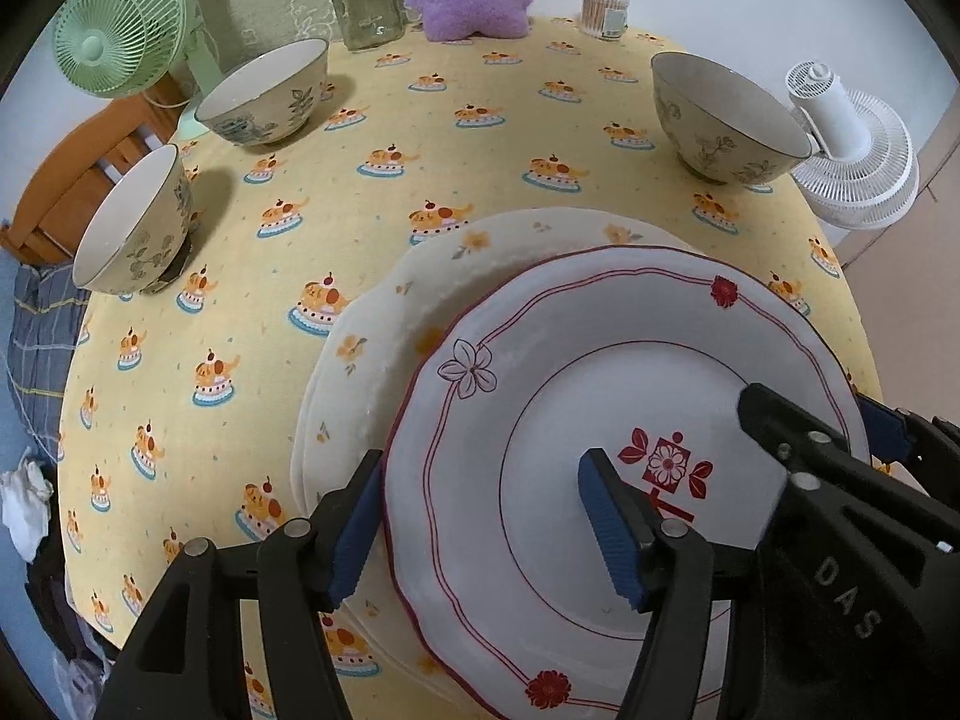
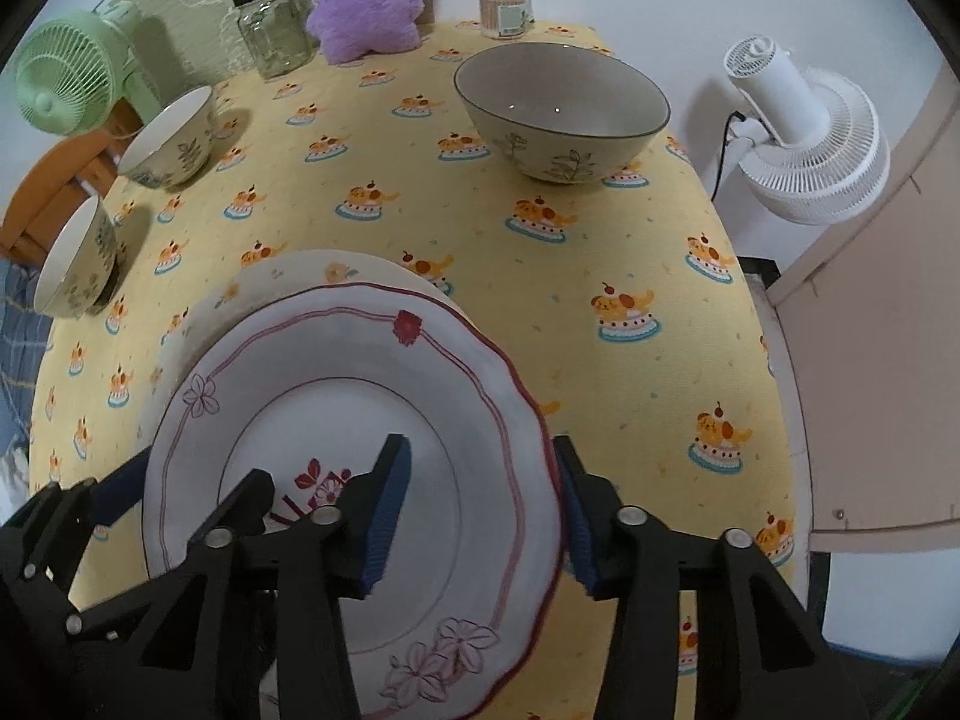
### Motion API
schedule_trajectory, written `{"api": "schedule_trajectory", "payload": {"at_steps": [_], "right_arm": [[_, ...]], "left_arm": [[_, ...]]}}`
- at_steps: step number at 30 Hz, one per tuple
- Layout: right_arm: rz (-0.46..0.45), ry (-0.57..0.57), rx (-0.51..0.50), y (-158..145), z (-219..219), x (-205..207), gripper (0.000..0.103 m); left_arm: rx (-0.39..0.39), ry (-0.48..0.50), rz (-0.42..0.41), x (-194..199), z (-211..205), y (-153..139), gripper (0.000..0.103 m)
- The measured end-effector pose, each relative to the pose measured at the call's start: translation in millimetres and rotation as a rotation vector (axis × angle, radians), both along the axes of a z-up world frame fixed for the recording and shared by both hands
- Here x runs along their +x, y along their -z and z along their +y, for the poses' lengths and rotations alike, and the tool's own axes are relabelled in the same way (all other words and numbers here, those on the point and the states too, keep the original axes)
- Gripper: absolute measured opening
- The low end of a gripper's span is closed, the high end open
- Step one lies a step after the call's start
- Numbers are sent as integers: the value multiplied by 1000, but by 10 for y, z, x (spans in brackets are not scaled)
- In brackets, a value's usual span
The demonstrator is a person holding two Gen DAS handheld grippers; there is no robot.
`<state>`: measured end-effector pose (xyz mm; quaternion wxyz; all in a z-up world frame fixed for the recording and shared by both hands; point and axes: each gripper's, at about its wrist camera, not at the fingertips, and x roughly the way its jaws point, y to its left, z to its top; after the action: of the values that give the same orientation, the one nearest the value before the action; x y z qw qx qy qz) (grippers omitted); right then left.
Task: Organize plates and bowls
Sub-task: 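Lower the red-rimmed plate onto the flowered plates and open both tools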
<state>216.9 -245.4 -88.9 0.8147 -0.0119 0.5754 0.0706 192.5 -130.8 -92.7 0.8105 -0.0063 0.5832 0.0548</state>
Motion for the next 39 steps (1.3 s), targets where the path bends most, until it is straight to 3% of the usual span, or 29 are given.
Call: {"api": "schedule_trajectory", "payload": {"at_steps": [8, 11, 13, 17, 24, 39], "right_arm": [[-15, -51, -57, -77, 34, -17, 42], [-31, -93, -77, -141, 101, -50, 40], [-28, -116, -98, -147, 149, -69, 38], [17, -93, -84, -40, 86, -47, 31], [18, -115, -70, -12, 210, -17, 30], [13, -129, -73, -7, 352, 91, 31]], "left_arm": [[6, 2, 14, -14, -15, -5, 71], [42, 63, 7, -46, -129, -23, 85], [24, 83, 2, -64, -191, -39, 86], [26, 98, -4, -72, -208, -47, 88], [-41, 58, -18, -87, -49, -51, 89], [-81, 34, -28, -27, 54, -46, 89]]}}
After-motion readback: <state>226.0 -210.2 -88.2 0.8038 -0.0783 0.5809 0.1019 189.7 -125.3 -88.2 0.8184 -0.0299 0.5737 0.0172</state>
